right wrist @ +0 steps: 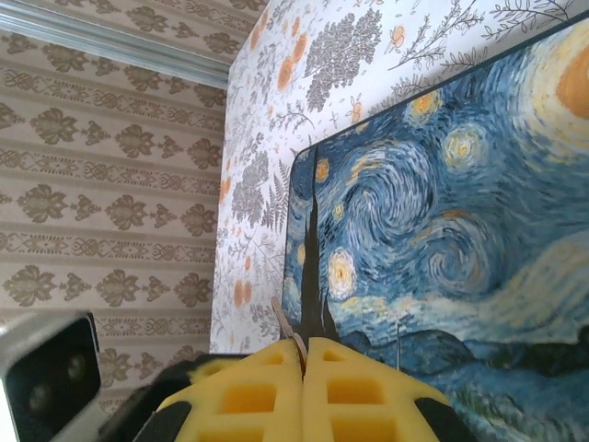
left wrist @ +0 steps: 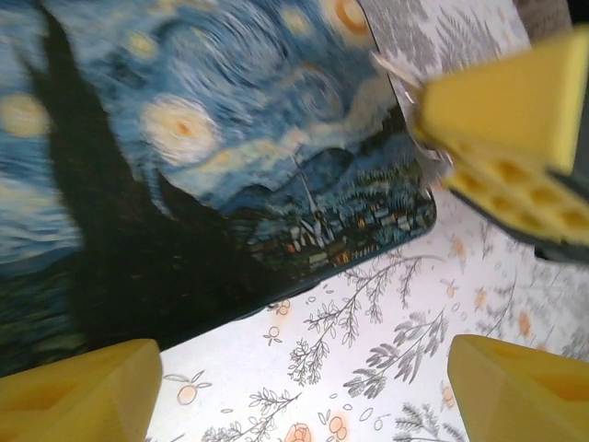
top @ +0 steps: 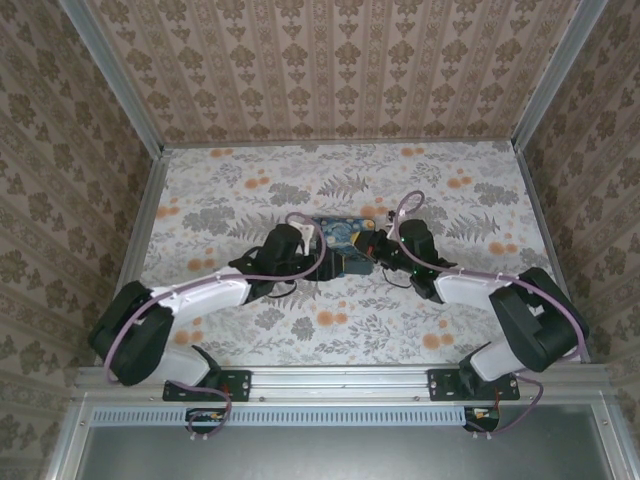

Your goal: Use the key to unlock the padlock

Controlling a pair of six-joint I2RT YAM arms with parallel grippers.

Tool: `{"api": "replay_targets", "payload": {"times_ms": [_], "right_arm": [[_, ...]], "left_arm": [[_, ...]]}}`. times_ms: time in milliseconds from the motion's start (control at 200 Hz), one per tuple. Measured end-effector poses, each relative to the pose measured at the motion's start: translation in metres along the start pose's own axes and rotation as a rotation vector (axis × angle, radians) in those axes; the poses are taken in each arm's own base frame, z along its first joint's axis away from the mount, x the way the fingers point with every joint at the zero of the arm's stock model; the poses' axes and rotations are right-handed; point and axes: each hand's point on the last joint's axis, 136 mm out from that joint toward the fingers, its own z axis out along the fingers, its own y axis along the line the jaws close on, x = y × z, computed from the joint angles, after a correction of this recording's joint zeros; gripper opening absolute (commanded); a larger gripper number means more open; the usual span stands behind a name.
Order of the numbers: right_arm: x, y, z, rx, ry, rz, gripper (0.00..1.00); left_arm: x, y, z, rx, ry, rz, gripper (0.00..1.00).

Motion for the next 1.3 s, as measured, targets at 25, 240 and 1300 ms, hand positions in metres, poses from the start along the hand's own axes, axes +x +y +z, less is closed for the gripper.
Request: {"api": "replay_targets", "payload": {"times_ms": [25,240,1300], "right_arm": [[0.0,-0.001,0.003,0.004,0.003,0.002,0.0],[0.001,-0.024,0.012,0.052,0.019,0.027,0.0],[-0.022,-0.03,0.026,-0.002,-0.024,0.029,0.0]], "left_arm": [[0.0,-0.004,0.004,0.015,-0.005,0.018,0.8],[0.024,-0.004,0.036,0.042,0.052,0.097,0.75],[0.026,0.019,0.083,-0.03,-0.028,0.251,0.67]]}}
